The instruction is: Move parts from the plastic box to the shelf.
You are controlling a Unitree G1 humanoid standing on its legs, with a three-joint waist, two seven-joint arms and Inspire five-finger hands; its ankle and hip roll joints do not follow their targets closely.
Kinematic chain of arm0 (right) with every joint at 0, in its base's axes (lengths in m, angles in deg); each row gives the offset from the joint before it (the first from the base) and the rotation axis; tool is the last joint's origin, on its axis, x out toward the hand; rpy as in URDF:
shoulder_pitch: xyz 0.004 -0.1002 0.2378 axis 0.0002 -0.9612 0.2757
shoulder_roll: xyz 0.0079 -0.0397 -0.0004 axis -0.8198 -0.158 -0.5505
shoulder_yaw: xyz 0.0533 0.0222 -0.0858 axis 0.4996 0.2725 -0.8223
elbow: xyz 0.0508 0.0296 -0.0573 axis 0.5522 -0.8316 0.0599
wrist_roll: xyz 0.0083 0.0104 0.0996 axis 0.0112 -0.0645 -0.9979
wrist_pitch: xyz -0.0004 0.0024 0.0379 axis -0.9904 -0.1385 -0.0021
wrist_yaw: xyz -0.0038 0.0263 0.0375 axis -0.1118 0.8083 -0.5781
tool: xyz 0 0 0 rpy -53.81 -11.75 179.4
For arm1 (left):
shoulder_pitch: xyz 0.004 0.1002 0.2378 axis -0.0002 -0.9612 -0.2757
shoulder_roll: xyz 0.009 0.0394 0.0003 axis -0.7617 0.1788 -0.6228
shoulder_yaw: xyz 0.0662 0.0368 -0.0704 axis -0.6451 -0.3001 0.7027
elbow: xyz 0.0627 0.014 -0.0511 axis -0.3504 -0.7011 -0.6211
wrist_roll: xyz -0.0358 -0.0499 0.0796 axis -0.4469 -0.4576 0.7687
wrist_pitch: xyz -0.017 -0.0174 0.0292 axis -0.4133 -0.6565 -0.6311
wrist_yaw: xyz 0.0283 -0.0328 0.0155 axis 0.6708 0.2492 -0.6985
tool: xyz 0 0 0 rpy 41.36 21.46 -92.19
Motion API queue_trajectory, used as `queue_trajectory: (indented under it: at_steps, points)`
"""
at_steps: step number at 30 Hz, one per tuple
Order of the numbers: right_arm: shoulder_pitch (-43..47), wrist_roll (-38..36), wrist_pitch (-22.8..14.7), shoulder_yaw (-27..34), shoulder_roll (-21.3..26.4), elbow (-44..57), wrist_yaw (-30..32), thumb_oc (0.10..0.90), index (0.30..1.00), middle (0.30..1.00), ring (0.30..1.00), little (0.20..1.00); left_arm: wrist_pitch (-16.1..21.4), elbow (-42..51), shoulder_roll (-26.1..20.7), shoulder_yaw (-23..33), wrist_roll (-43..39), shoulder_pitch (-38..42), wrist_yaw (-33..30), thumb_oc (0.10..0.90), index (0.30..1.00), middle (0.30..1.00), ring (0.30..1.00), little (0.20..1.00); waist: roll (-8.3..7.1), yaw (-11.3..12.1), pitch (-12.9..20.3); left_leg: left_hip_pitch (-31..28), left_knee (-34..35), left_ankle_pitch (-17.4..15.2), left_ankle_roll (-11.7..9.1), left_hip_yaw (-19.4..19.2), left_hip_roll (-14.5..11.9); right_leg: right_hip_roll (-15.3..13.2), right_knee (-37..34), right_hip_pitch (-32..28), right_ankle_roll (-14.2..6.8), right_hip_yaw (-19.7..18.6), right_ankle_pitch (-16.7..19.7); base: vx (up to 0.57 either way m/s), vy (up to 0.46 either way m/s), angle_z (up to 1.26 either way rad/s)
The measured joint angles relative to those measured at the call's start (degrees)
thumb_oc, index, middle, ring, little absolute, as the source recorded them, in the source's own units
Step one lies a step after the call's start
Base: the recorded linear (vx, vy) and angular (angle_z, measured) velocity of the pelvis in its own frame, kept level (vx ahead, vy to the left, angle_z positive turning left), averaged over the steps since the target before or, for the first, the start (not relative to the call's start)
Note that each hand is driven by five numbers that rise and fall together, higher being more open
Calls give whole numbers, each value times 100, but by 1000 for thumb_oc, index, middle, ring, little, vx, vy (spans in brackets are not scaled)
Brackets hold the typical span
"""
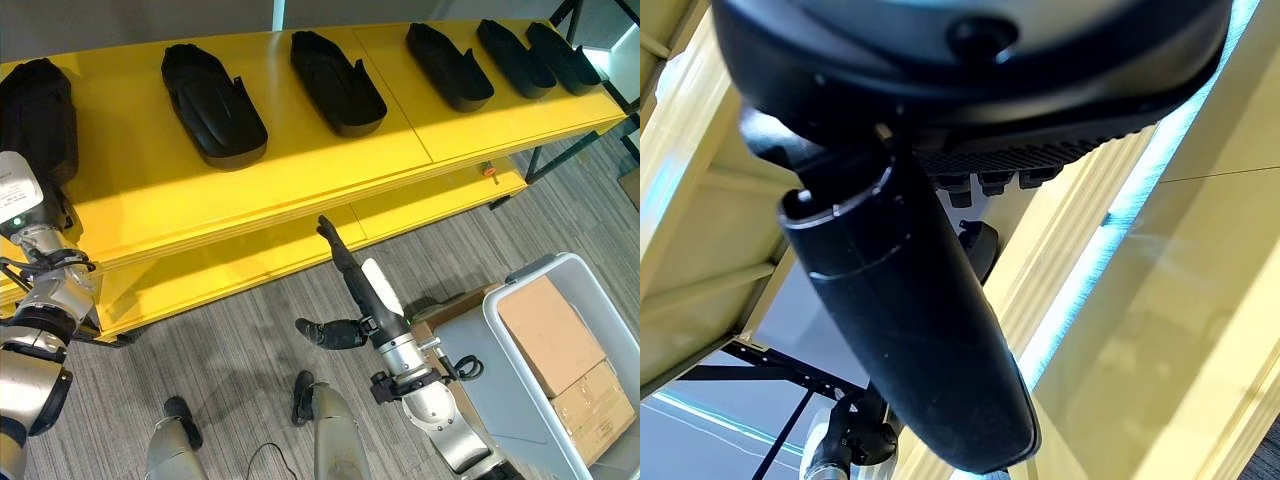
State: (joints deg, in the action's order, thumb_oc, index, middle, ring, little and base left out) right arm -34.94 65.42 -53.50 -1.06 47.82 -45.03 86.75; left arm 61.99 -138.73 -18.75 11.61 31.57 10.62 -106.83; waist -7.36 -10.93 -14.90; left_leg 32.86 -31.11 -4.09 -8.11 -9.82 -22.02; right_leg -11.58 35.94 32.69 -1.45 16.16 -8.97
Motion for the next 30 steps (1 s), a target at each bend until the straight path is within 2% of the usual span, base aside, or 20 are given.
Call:
queue_trajectory:
  at_steps: [5, 8, 9, 14, 18, 20, 26, 30]
  points:
    - [0, 5, 9, 0, -4, 1, -26, 900, 1000, 1000, 1000, 1000, 10, 679, 167, 29, -257, -110, 110, 900, 1000, 1000, 1000, 1000, 3, 65, -3, 5, 1, 3, 3, 7, 9, -10, 11, 0, 0, 0, 0, 0, 0, 0]
    - [-33, 11, 44, 17, -19, -3, -22, 900, 1000, 1000, 1000, 1000, 42, 2135, 174, 362, -431, -601, 116, 900, 1000, 1000, 1000, 1000, 11, 142, -11, 1, 22, 5, 0, 6, 16, -13, 19, 3, -6, 2, -7, 0, 0, 0]
    - [-35, 74, 110, 47, -91, -15, -22, 900, 1000, 1000, 1000, 1000, 121, 3038, 204, 556, -410, -986, 103, 900, 1000, 1000, 1000, 1000, 17, 168, -21, -4, 48, 10, -5, 10, 20, -14, 23, 6, -9, 7, -14, 0, 0, 0]
    - [14, 104, 221, 65, -132, -20, -16, 900, 1000, 1000, 1000, 1000, 186, 3391, 488, 776, -315, -1193, 111, 900, 1000, 1000, 1000, 1000, 53, 215, -79, -20, 58, 15, -8, 26, 44, -42, 70, 3, -15, 11, -51, 8, 12, 3]
    - [40, 108, 353, 85, -196, -18, -33, 900, 1000, 1000, 1000, 1000, 158, 3620, 586, 1092, -320, -1342, 368, 900, 1000, 1000, 1000, 1000, 53, 285, -391, -71, 56, 38, 13, 37, 106, -103, 143, -27, -30, -3, -67, 17, 25, 4]
    - [29, 111, 448, 177, -280, -19, -42, 900, 1000, 1000, 1000, 1000, 162, 4246, 640, 1359, -304, -1795, 470, 900, 1000, 1000, 1000, 1000, 64, 327, -498, -95, 68, 41, 16, 28, 113, -104, 153, -37, -30, -14, -68, 0, 0, 0]
    - [74, 126, 512, 312, -289, -21, -81, 900, 1000, 1000, 1000, 1000, 164, 4412, 736, 1403, -74, -2256, 632, 900, 1000, 1000, 1000, 1000, 76, 403, -514, -211, 101, 44, 17, 29, 124, -110, 142, -148, -36, -12, -76, 0, 0, 0]
    - [70, 126, 522, 312, -290, -21, -97, 900, 1000, 1000, 1000, 1000, 165, 4438, 735, 1474, 129, -2280, 715, 900, 1000, 1000, 1000, 1000, 82, 466, -518, -224, 112, 58, 17, 35, 126, -110, 148, -159, -30, -12, -87, 0, 0, 0]
